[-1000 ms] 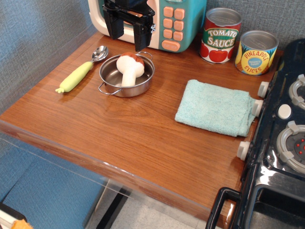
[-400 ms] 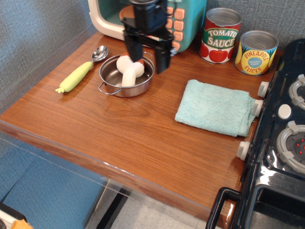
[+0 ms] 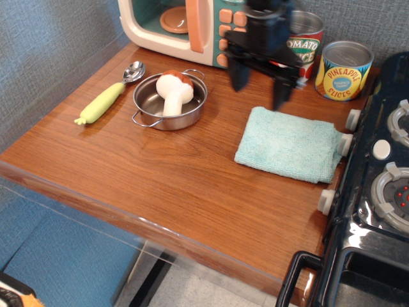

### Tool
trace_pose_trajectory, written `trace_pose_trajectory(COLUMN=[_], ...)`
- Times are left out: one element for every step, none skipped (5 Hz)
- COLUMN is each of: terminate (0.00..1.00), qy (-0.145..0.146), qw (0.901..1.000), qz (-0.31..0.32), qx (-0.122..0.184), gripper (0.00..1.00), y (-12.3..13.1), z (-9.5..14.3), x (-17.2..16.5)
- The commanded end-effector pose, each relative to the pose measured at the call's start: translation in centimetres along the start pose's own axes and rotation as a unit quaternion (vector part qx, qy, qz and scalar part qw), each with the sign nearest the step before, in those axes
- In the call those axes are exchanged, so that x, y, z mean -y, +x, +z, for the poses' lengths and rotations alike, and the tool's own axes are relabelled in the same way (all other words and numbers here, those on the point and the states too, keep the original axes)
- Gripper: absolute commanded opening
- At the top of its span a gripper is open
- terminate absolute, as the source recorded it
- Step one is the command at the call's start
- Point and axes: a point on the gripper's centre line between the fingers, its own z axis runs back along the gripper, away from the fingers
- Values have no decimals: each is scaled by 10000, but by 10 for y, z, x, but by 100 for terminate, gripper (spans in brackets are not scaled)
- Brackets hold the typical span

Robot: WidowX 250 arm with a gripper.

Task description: Move the blue towel to the front edge of the table

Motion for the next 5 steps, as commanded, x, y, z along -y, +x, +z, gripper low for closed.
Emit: trace_pose_trajectory(terminate=[0,0,0,0,0], qy=[260,313,329,349,416], qw=[9996,9991,9985,9979,9973], qz=[84,153,165,9,-182], qx=[16,-231,-413,-542,-571], gripper=[100,100,100,100,100], y=[18,11,1,-14,-36], z=[-22,-47,-59,-60,-52], x=[20,18,15,10,-1])
